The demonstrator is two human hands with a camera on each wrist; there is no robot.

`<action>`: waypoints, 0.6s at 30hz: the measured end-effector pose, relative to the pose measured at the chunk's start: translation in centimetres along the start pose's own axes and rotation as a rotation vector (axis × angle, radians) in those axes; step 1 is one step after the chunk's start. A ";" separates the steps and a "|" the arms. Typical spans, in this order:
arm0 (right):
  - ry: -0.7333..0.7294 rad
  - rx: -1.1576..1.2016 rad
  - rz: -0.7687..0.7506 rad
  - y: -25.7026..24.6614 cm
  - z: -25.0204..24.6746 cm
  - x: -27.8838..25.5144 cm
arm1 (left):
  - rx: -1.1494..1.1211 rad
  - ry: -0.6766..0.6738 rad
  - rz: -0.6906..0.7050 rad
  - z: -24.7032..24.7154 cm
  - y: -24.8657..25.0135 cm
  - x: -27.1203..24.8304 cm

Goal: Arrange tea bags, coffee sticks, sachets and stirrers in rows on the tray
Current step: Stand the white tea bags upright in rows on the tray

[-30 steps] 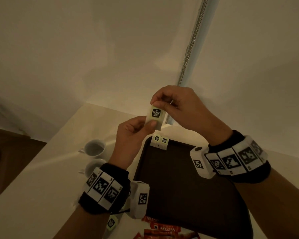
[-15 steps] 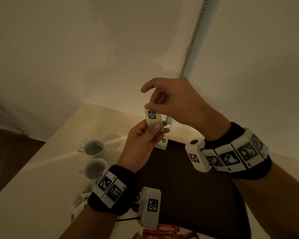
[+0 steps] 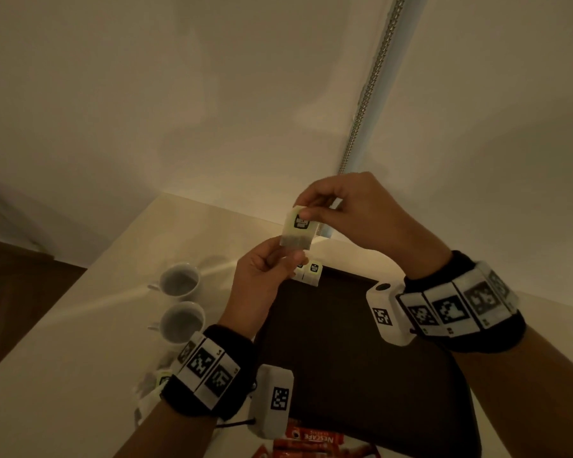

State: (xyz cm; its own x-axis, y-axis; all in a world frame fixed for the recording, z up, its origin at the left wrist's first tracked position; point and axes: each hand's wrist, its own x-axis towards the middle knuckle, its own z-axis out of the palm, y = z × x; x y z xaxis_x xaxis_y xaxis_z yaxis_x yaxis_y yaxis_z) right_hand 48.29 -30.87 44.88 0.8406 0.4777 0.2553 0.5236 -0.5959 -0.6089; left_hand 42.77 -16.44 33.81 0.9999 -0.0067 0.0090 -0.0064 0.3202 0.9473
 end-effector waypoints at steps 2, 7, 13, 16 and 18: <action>0.000 0.014 0.055 2.0 0.3 -0.3 | 0.101 0.001 -0.035 -1.2 -0.4 -0.7; -0.188 -0.088 0.363 11.2 4.2 -1.7 | 0.283 0.005 -0.121 -6.1 -1.5 -3.9; -0.411 -0.125 0.603 18.9 10.0 -4.4 | 0.341 0.113 -0.284 -11.8 -2.8 -8.7; -0.337 -0.124 0.663 21.0 11.3 -4.6 | 0.381 0.164 -0.378 -14.5 -3.5 -11.1; -0.248 -0.137 0.681 21.9 11.5 -4.3 | 0.394 0.231 -0.431 -16.5 -4.5 -12.6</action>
State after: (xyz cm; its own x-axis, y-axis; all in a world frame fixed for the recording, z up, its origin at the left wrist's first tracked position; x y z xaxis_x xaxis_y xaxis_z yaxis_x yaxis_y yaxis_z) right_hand 54.53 -38.58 21.84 0.9382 0.0952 -0.3328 -0.0768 -0.8803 -0.4683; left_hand 30.32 -2.18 24.18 0.8893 0.1615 -0.4279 0.4389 -0.0388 0.8977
